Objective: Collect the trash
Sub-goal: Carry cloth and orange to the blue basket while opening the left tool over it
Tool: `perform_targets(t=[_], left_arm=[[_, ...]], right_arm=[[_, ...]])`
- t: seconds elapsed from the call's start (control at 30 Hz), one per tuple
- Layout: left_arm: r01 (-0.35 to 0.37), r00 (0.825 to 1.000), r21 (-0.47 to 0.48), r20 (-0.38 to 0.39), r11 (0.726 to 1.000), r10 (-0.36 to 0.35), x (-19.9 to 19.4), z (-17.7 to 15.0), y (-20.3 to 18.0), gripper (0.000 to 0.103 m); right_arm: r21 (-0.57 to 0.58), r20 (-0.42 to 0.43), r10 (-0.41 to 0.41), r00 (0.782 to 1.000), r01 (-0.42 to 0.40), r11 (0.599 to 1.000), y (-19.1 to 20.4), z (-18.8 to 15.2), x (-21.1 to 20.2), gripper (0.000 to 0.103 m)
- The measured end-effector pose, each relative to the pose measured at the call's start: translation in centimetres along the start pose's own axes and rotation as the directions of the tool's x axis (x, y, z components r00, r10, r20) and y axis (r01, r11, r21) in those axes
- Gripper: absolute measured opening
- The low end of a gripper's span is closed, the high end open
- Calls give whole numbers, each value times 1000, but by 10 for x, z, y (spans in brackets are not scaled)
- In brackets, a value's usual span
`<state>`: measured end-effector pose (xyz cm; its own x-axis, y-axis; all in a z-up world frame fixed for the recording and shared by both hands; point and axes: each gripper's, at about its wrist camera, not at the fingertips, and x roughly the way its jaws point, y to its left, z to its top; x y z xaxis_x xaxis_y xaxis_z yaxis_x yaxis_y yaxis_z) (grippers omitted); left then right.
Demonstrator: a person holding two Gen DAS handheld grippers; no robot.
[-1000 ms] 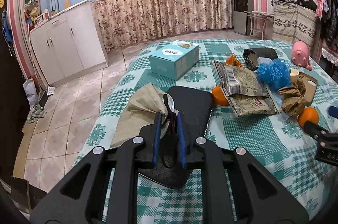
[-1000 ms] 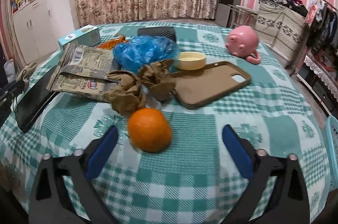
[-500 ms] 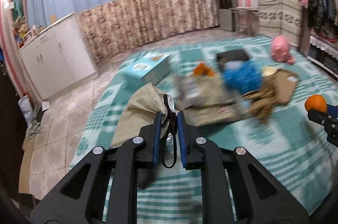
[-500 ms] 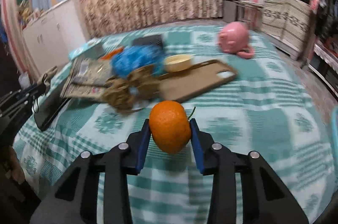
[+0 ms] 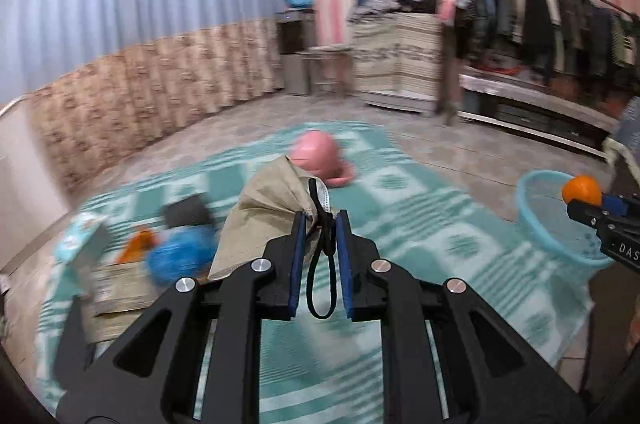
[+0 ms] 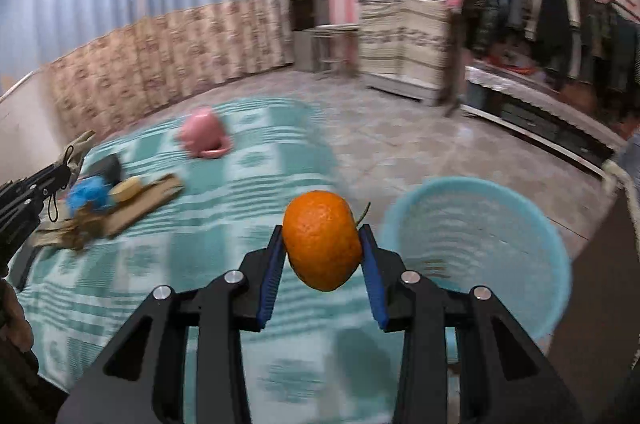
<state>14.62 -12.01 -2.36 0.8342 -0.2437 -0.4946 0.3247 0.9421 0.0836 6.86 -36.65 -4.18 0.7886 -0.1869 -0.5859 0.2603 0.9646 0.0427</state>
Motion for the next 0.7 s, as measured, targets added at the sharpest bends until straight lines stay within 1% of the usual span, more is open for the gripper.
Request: perform_targets(t=[0.07,0.1,0.17,0.27,0.33,0.4,0.43,0.47,0.6,0.67,0.7], left_arm=[[82,996,15,-19,996,-82,14,6,-29,14],[106,994,27,-26,994,-105,20,8,-41,14],[138,990,52,-33,989,-137,30,12,-65,14],[191,981,88,-39,978,-188,43,17,-99,14],[229,973,121,-47,966,-225,51,20,-126,14],[258,966,138,-66,956,-251,57,19,-142,14],[296,954,144,-89,944,-286,62,20,-156,14],[316,948,149,-97,937,-304,62,21,-162,14],[364,931,213,-77,907,-356,61,28,-193,15],[418,908,221,-88,881,-409,65,34,-210,15],[428,904,223,-90,876,-419,67,34,-214,15]], right_arm=[[25,-3,-38,999,38,999,-26,-2,0,37],[42,-5,-54,999,54,998,-40,-3,0,37],[80,-8,-84,996,84,993,-66,-5,-1,37],[121,-15,-114,993,115,986,-95,-7,0,37],[129,-19,-140,990,141,982,-110,-9,0,37],[132,-18,-160,987,161,978,-119,-11,1,37],[143,-16,-167,986,168,975,-127,-11,0,37],[155,-16,-170,985,171,973,-130,-10,1,37],[201,-11,-192,981,191,961,-153,-10,1,37],[226,-12,-201,979,199,954,-165,-11,2,37],[235,-14,-205,979,203,951,-169,-12,3,37]])
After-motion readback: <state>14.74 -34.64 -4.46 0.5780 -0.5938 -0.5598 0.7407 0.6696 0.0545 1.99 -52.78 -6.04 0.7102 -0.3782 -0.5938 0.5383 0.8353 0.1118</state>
